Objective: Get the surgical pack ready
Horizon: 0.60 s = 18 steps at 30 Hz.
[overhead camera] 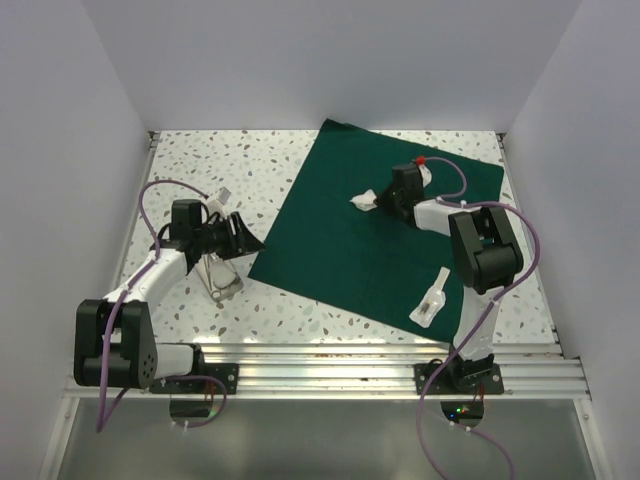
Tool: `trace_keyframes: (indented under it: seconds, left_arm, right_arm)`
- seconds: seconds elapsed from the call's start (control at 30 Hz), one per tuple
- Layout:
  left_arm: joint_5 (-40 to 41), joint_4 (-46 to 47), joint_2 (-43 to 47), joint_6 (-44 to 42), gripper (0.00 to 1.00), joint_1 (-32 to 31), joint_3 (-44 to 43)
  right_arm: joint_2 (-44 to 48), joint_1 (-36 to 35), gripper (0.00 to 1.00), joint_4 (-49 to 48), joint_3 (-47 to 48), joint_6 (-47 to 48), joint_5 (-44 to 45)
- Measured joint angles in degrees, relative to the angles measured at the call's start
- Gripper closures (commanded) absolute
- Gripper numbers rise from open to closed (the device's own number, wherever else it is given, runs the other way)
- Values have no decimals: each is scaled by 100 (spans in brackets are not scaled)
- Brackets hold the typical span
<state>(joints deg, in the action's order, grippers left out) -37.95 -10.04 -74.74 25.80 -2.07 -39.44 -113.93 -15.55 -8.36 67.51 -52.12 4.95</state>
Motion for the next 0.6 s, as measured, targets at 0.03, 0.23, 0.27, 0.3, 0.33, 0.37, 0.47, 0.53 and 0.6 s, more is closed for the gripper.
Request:
trace_keyframes:
  seconds: [0.03,0.23,0.27,0.3,0.33,0.37,0.47,0.53,0.6]
  left_arm:
    - [0,0,0,0,50,0,0]
    - [0,11,0,2,50,0,0]
    - [2,11,0,0,50,0,0]
    - [0,11,0,0,50,0,0]
    - [0,11,0,2,50,0,0]
    - [0,11,0,0,50,0,0]
    - [0,13,0,2,50,0,2]
    - [0,13,0,2,50,0,9]
    - [0,13,0,0,50,0,15]
  right_arm:
    - [2,2,100,4,-17,9,0]
    - [2,42,100,46,-70,28,0]
    - [2,48,100,48,-70,35,0]
    - [2,55,100,48,-70,37,0]
    - [2,61,100,50,-70,48,0]
    - [2,63,95,52,-70,61,-2]
    - [2,68,82,66,-70,101,-17]
    - [4,68,66,68,-72,120,-33]
    - [55,68,57,61,-131,179,-68]
